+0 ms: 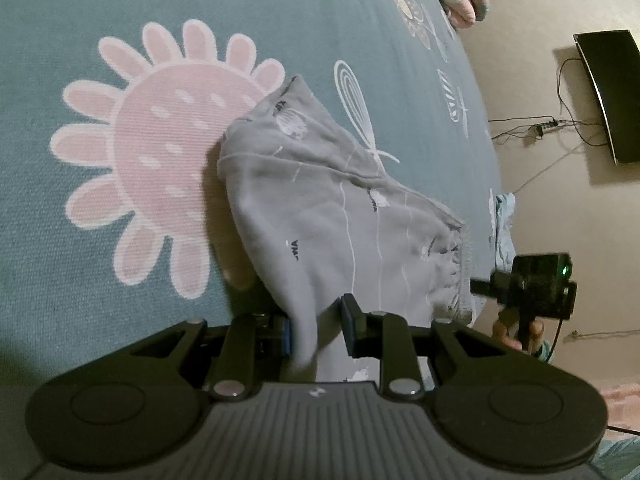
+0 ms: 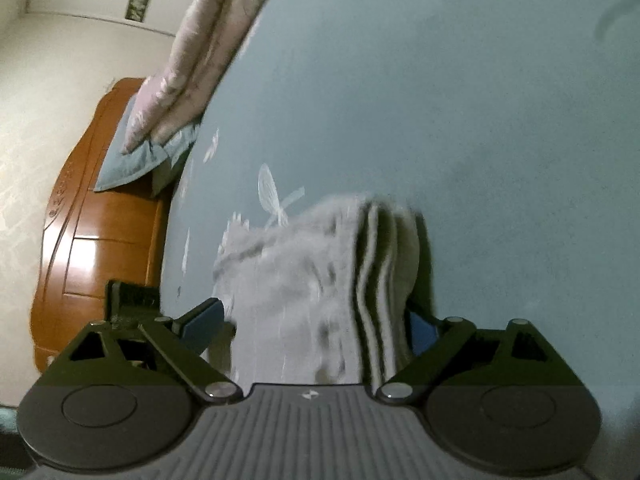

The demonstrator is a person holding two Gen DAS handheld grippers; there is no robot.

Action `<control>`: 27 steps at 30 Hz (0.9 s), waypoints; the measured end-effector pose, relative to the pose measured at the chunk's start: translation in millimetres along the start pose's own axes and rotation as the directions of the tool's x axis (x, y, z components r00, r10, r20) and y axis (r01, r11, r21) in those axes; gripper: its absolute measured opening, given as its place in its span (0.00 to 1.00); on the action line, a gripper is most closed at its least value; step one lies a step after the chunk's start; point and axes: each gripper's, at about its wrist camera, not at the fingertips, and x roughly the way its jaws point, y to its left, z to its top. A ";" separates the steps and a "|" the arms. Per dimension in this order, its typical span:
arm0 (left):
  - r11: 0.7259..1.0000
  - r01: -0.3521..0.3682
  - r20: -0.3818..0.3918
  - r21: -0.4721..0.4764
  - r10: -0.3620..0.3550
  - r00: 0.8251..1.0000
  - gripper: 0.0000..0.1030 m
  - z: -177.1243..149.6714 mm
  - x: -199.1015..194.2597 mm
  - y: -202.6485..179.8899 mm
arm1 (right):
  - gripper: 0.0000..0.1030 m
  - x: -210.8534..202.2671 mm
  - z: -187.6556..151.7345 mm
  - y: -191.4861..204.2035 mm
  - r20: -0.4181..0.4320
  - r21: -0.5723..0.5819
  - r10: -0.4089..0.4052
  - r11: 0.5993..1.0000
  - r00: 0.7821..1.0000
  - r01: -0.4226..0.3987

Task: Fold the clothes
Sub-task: 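Grasp the ribbed band with the right gripper while the left gripper holds the garment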

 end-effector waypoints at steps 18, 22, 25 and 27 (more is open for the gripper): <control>0.999 -0.039 0.030 0.036 0.038 0.999 0.18 -4.2 2.4 -4.9 | 0.80 50.6 -23.3 86.0 -0.043 -0.399 -0.405 0.845 0.913 0.356; 0.998 -0.041 0.042 0.038 0.040 0.998 0.17 -6.7 1.3 -5.4 | 0.23 35.5 -14.2 75.9 -0.012 -0.228 -0.494 0.848 0.869 0.478; 0.996 -0.066 0.057 0.054 0.063 0.996 0.14 -9.7 0.6 -10.6 | 0.20 21.6 -13.9 57.9 -0.011 -0.104 -0.428 0.899 0.904 0.425; 0.994 -0.088 0.070 0.062 0.084 0.994 0.11 -12.3 0.0 -15.1 | 0.22 26.6 -20.9 68.9 0.012 -0.141 -0.471 0.873 0.882 0.468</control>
